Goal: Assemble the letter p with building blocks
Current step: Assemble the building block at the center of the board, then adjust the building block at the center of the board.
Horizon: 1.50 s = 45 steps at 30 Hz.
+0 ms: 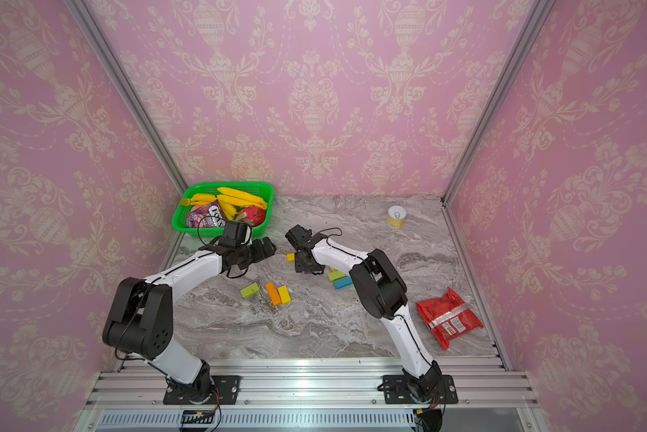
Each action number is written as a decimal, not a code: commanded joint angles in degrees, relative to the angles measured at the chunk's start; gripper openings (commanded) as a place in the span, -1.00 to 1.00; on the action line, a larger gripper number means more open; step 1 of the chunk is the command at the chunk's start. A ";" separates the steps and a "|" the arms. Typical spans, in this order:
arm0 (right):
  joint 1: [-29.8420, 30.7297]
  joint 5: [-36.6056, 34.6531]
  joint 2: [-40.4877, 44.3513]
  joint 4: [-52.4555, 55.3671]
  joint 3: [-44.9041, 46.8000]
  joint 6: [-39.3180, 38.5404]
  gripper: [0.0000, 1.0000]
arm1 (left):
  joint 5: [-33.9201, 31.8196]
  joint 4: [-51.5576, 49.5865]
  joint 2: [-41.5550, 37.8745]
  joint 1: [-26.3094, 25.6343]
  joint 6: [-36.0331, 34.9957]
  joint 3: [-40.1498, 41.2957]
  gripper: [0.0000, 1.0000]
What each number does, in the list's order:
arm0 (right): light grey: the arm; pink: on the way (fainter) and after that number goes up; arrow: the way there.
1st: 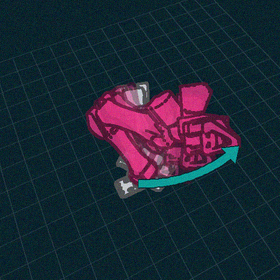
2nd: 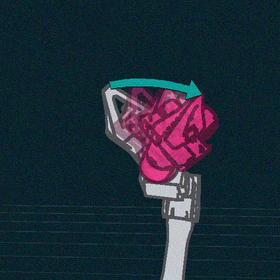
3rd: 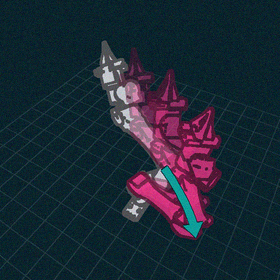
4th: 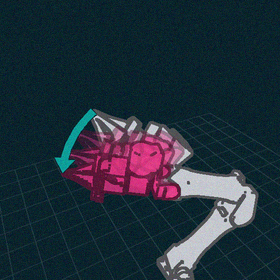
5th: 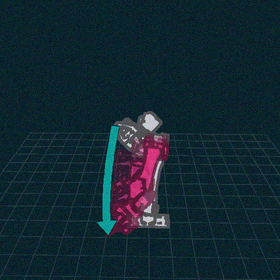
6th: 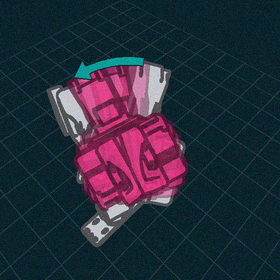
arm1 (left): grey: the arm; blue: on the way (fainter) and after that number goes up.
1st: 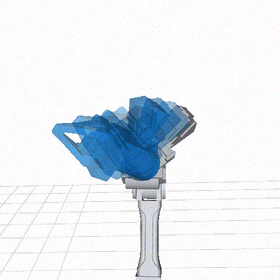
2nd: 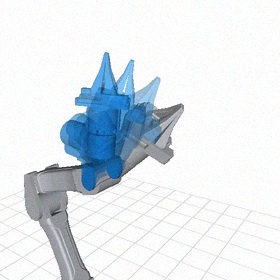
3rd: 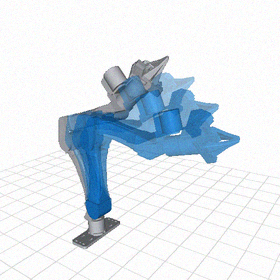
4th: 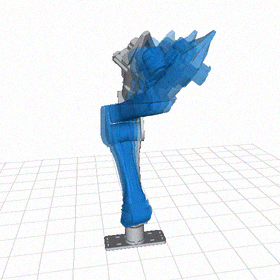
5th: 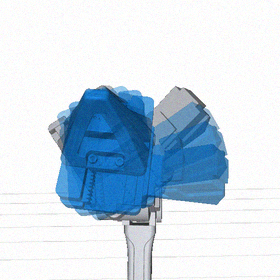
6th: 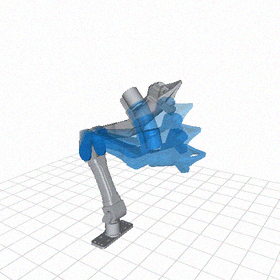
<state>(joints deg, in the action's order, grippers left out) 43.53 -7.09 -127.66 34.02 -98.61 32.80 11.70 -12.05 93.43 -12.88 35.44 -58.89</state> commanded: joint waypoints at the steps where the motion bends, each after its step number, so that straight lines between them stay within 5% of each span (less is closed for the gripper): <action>1: -0.20 0.20 6.75 -4.48 4.55 -1.35 0.16 | -0.04 -1.41 0.39 -0.74 -0.54 -0.62 0.94; 9: -5.51 7.03 9.74 -8.05 5.00 -1.22 -0.03 | 5.69 2.78 4.09 -0.98 3.17 -0.16 0.71; 17: -11.76 14.46 3.12 -8.58 1.29 -2.03 -0.77 | 8.36 4.71 10.69 -1.34 5.08 -3.36 -0.08; 24: -12.33 19.02 -1.21 -7.79 -2.44 -3.51 -0.81 | 8.00 6.77 14.14 -2.19 7.10 -4.21 -0.58; 45: -12.16 22.70 -4.71 -9.33 -1.47 -1.19 -0.81 | 8.86 6.71 19.68 -2.59 7.54 -7.56 -0.80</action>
<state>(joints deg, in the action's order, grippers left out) 31.07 14.70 -131.24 24.82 -100.64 30.52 19.46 -4.93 112.22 -15.18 42.15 -65.49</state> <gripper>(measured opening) 0.095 0.103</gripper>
